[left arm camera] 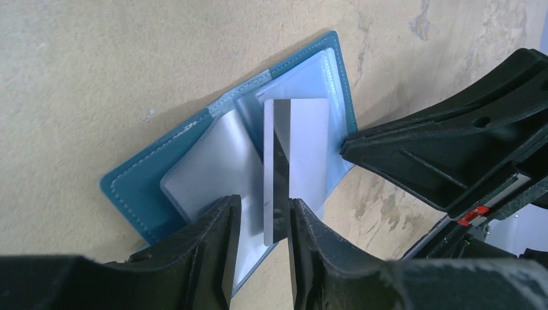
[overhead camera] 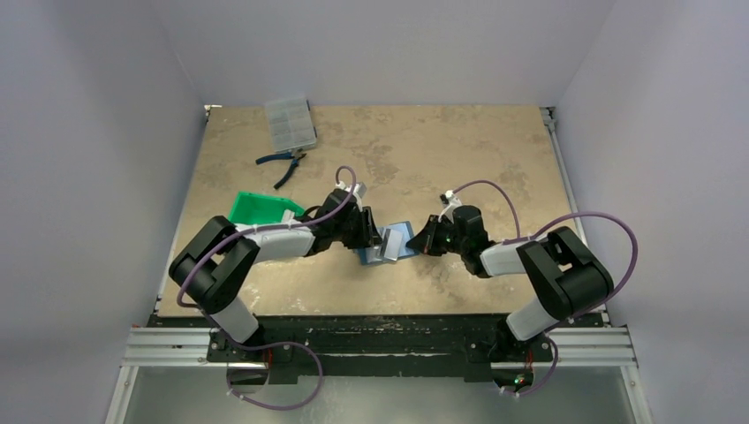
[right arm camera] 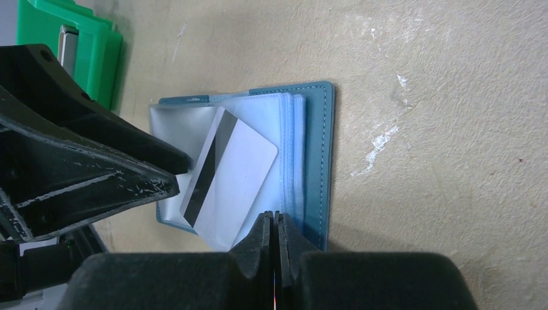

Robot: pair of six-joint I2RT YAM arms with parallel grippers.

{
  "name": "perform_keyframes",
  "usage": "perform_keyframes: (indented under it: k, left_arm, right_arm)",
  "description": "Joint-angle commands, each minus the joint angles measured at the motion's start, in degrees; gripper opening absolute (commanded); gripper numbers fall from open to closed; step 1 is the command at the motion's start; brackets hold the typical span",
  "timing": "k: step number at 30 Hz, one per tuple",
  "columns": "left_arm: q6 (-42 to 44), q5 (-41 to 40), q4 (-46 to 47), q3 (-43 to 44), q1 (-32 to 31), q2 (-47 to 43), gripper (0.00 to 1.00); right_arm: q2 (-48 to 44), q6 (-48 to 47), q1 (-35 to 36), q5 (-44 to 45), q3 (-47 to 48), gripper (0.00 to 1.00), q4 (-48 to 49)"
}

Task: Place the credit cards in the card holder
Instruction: Insert the credit card into the card holder.

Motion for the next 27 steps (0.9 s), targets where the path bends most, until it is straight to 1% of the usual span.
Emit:
perform_keyframes:
  k: [1,3,8,12,16,19,22,23,26,27]
  left_arm:
    - [-1.3,6.3,6.7,1.0,1.1,2.8,0.34]
    - [-2.1,8.3,7.9,0.9,1.6,4.1,0.31]
    - [-3.1,8.8,8.7,-0.1,1.9,4.9,0.29]
    - [-6.6,12.0,14.5,-3.3,3.5,4.6,0.24]
    - [-8.3,13.8,18.0,-5.4,4.3,4.7,0.18]
    - [-9.5,14.8,19.9,-6.6,4.9,4.7,0.12]
    - [-10.6,15.2,22.1,-7.9,5.5,4.5,0.08]
    - [-11.2,15.2,23.6,-9.1,5.6,4.2,0.04]
    - [-13.3,15.5,28.2,-11.6,6.4,4.0,0.0]
    - [-13.7,15.5,29.5,-12.1,6.4,4.1,0.0]
  right_arm:
    - [1.8,-0.5,0.1,0.1,0.1,0.02,0.2]
    - [1.7,-0.5,0.1,-0.1,0.0,0.02,0.3]
    - [1.2,-0.8,0.1,-0.1,0.0,0.02,0.3]
    - [1.5,-0.8,0.1,-0.5,0.0,0.02,0.5]
    - [1.4,-0.9,0.1,-0.5,0.0,0.02,0.5]
    - [1.4,-1.0,0.1,-0.6,0.0,0.02,0.5]
    - [1.4,-1.1,0.1,-0.7,0.1,0.02,0.5]
    - [1.5,-1.1,0.1,-0.8,0.1,0.02,0.5]
    - [1.9,-1.1,0.1,-1.0,0.2,0.02,0.8]
    - [2.0,-1.1,0.1,-1.1,0.3,0.02,0.9]
